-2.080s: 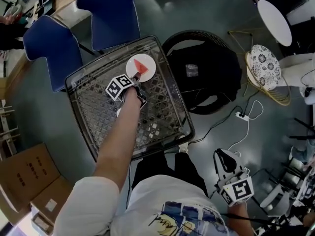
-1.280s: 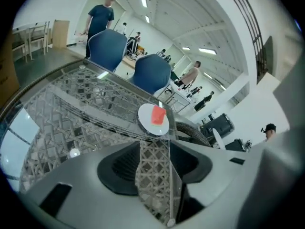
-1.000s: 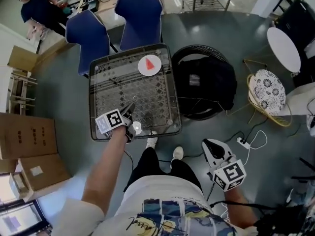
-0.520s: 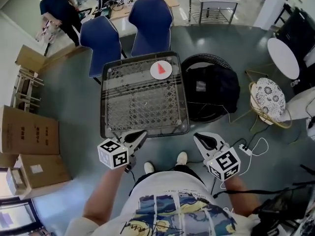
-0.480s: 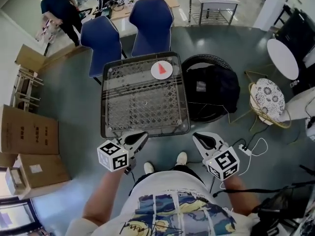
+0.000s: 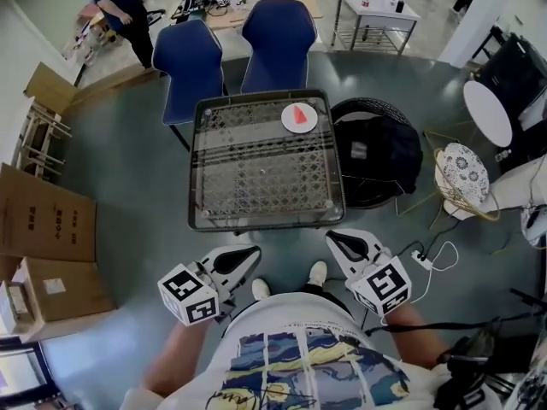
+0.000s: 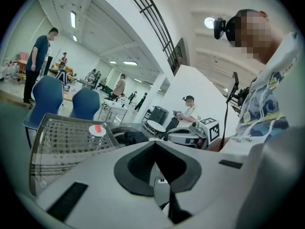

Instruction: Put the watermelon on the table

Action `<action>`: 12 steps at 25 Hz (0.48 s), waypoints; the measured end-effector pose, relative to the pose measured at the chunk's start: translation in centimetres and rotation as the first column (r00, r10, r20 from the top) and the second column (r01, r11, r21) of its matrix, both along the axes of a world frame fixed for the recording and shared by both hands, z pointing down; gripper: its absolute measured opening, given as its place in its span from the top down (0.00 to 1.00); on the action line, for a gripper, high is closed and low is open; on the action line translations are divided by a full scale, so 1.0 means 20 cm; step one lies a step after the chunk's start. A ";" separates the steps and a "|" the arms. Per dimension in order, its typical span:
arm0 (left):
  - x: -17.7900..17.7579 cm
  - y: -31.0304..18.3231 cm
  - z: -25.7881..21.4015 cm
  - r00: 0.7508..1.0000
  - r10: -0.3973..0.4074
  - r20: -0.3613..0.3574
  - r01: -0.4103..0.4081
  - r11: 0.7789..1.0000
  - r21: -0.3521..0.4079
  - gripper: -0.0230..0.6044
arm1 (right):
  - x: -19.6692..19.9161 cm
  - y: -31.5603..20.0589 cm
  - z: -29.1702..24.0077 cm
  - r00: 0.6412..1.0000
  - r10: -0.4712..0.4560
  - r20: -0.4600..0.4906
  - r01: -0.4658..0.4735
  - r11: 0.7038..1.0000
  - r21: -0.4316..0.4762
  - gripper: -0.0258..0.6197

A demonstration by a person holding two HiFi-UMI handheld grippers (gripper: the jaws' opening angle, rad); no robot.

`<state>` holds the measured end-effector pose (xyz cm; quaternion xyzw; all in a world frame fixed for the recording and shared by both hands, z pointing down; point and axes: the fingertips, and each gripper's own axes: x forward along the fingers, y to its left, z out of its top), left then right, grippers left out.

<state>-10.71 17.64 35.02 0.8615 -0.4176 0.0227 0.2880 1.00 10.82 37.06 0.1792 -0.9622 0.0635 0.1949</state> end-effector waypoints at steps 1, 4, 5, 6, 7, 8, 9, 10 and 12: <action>-0.02 0.02 -0.01 1.000 0.005 0.002 -0.005 1.000 0.007 0.95 | -0.03 0.03 -0.02 1.000 -0.001 0.002 0.001 1.000 0.008 0.94; -0.08 0.08 0.01 0.999 0.020 0.031 -0.020 1.000 0.013 0.95 | -0.12 0.12 -0.05 1.000 -0.004 -0.003 0.004 0.999 0.032 0.94; -0.10 0.10 0.01 0.999 0.024 0.034 -0.025 1.000 0.012 0.95 | -0.15 0.15 -0.06 1.000 -0.005 -0.011 0.006 0.999 0.035 0.94; -0.12 0.12 0.01 0.999 0.029 0.033 -0.029 0.999 0.015 0.95 | -0.17 0.18 -0.06 1.000 -0.005 -0.020 0.006 0.999 0.038 0.94; -0.14 0.13 0.00 0.999 0.034 0.033 -0.034 0.999 0.020 0.95 | -0.18 0.20 -0.06 1.000 -0.004 -0.027 0.005 0.999 0.044 0.94; -0.16 0.14 0.00 0.999 0.036 0.036 -0.037 0.999 0.027 0.95 | -0.20 0.22 -0.07 1.000 -0.005 -0.029 0.007 0.999 0.053 0.94; -0.18 0.15 -0.01 0.999 0.036 0.039 -0.037 0.999 0.032 0.95 | -0.22 0.24 -0.08 1.000 -0.007 -0.029 0.009 0.998 0.063 0.94; -0.19 0.17 -0.01 0.999 0.034 0.041 -0.035 0.999 0.035 0.95 | -0.24 0.26 -0.08 1.000 -0.008 -0.030 0.010 0.997 0.071 0.94; -0.22 0.20 0.00 0.999 0.032 0.030 -0.033 0.999 0.034 0.95 | -0.28 0.29 -0.08 1.000 -0.007 -0.028 0.009 0.997 0.079 0.94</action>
